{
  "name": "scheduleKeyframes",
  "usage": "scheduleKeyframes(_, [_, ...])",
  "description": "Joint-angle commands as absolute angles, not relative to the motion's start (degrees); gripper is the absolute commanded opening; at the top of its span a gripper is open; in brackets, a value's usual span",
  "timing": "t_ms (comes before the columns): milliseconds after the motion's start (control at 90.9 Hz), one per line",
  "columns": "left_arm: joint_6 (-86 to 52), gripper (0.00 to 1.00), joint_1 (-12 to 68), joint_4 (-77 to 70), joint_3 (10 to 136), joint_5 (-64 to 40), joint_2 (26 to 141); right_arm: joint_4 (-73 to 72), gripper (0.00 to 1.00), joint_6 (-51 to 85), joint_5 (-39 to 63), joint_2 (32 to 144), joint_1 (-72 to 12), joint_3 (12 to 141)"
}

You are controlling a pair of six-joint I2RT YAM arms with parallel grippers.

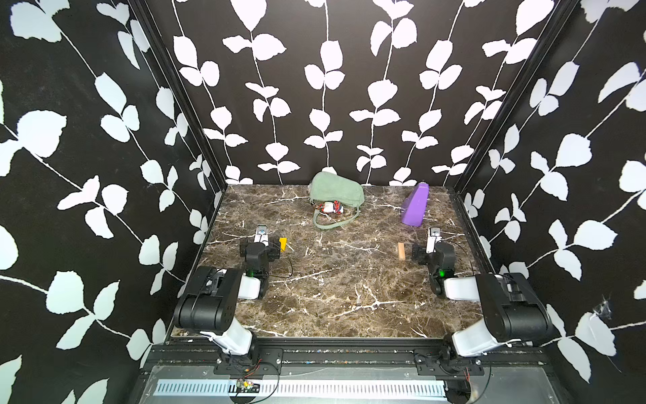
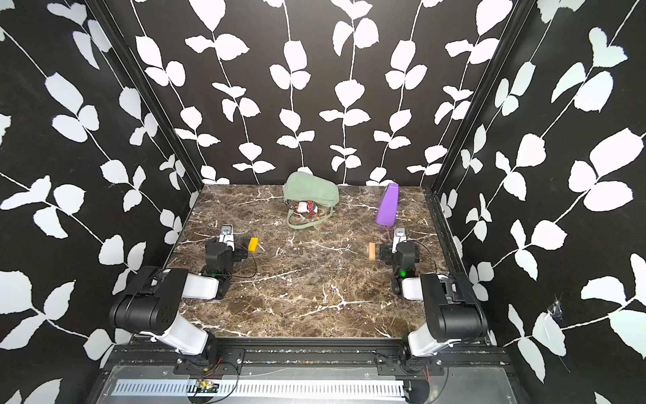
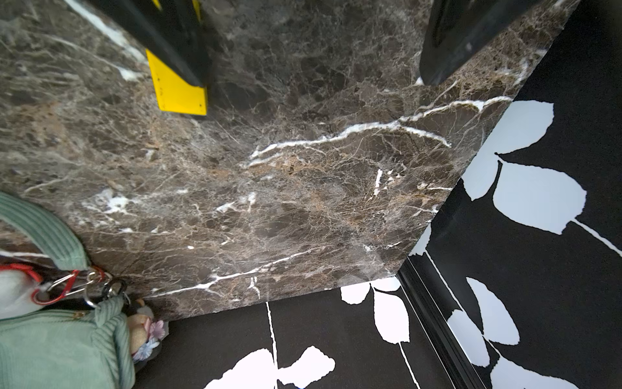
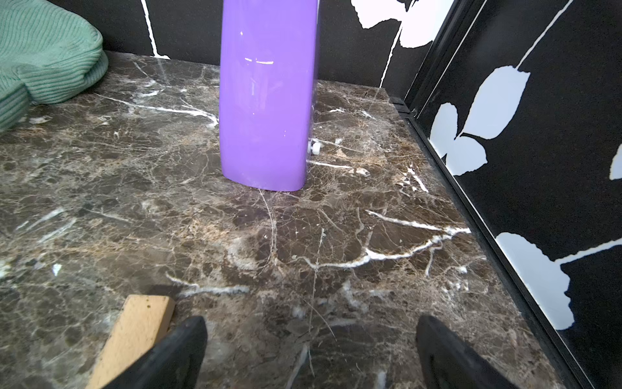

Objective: Remove the decoration from the bag
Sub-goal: Pick up the bag from the center of the board.

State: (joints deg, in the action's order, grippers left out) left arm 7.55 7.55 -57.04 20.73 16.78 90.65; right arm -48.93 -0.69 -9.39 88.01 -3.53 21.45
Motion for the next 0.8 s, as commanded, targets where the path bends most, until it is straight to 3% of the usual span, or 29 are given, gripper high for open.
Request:
scheduleKeyframes(0, [7.65,0.99,7.36,-57.2,20.76,16.28,89.82,-49.84,0.99,-0.86,-9.01,87.63,-3.19,22.52])
scheduleKeyframes(440, [7.56,0.99,7.3,-57.28,20.71,16.34,89.75,-49.24,0.99,-0.48,-7.51,87.41,-2.26,23.08])
scheduleKeyframes(572, [7.43,0.99,7.33,-57.42,19.59,19.03,86.54,-39.61,0.99,-0.47,-7.49,81.84,-2.24,26.74])
scheduleKeyframes(693, [2.26,0.99,7.54,-37.36,24.42,25.13,74.55,-25.56,0.98,4.34,-8.49,71.98,-2.32,30.68])
scheduleKeyframes(792, [-19.0,0.99,7.65,-7.13,36.09,38.91,68.1,-6.31,0.99,20.18,-9.93,66.01,-2.31,39.74])
